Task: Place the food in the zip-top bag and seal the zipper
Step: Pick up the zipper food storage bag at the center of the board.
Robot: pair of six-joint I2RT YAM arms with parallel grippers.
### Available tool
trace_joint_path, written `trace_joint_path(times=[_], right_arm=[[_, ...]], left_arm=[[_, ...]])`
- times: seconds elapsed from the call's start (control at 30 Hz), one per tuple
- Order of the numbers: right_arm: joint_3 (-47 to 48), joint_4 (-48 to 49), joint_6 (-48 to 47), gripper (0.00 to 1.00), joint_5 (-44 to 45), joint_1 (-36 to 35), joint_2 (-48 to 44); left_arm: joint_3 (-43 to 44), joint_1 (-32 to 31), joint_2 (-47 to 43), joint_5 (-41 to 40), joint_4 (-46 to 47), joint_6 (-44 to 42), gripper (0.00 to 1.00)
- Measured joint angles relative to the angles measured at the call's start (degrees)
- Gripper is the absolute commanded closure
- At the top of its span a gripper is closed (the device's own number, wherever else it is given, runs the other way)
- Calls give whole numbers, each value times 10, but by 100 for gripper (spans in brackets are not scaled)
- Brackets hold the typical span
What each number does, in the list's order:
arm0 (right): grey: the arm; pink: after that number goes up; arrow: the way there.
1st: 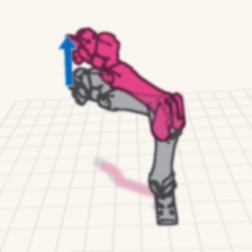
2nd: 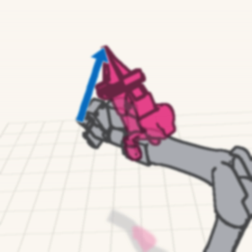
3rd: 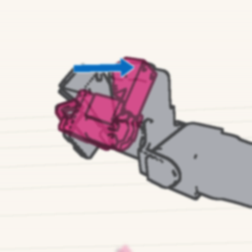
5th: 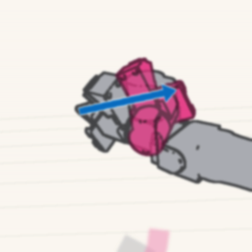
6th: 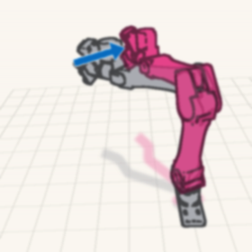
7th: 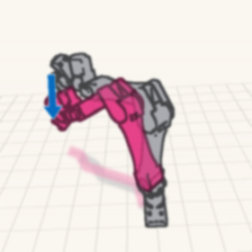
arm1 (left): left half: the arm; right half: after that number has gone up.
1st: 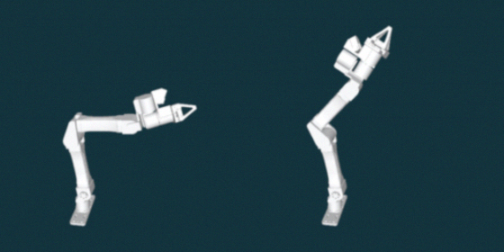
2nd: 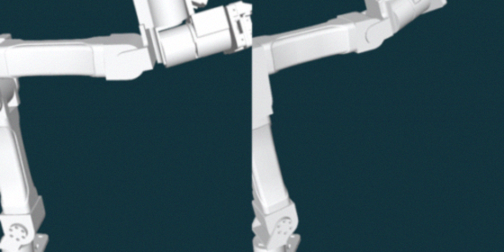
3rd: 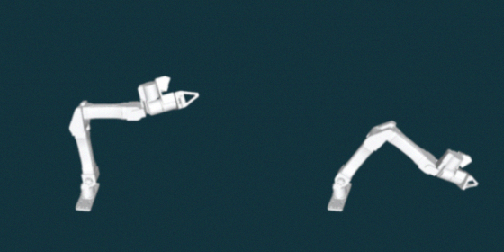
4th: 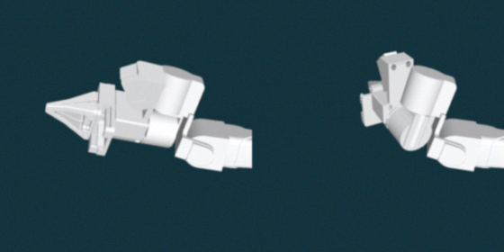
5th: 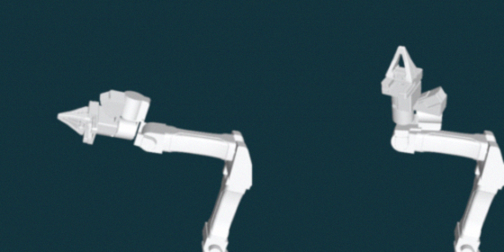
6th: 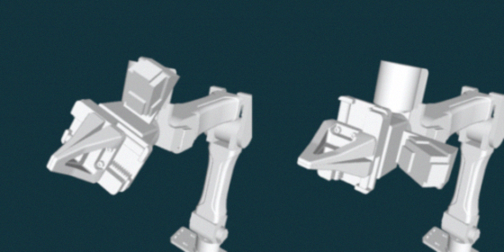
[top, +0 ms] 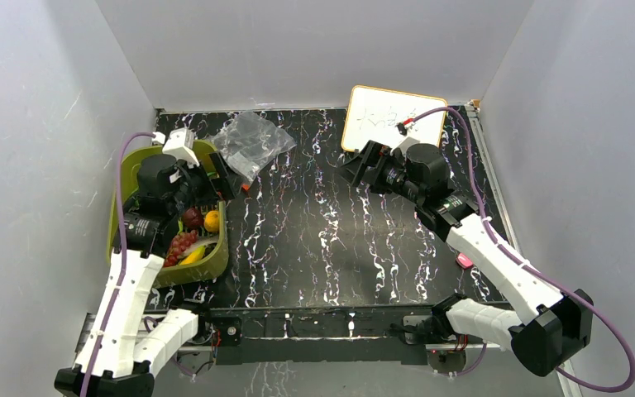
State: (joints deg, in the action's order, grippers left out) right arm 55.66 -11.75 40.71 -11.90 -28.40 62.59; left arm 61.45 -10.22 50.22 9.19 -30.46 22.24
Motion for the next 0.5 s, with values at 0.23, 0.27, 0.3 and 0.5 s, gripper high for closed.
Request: trace_joint_path(times=[0.23, 0.27, 0.3, 0.5], right_arm=[[-1, 10, 28, 8, 4, 0, 5], [-1, 16, 33, 8, 4, 0, 8], [-3, 22, 40, 8, 4, 0, 11], [-9, 47, 69, 8, 0, 0, 31]], left_arm=[[0, 0, -19, -38, 1, -2, 2], [0, 0, -18, -45, 0, -2, 2], [0, 0, -16, -56, -1, -1, 2], [7, 0, -7, -187, -18, 24, 2]])
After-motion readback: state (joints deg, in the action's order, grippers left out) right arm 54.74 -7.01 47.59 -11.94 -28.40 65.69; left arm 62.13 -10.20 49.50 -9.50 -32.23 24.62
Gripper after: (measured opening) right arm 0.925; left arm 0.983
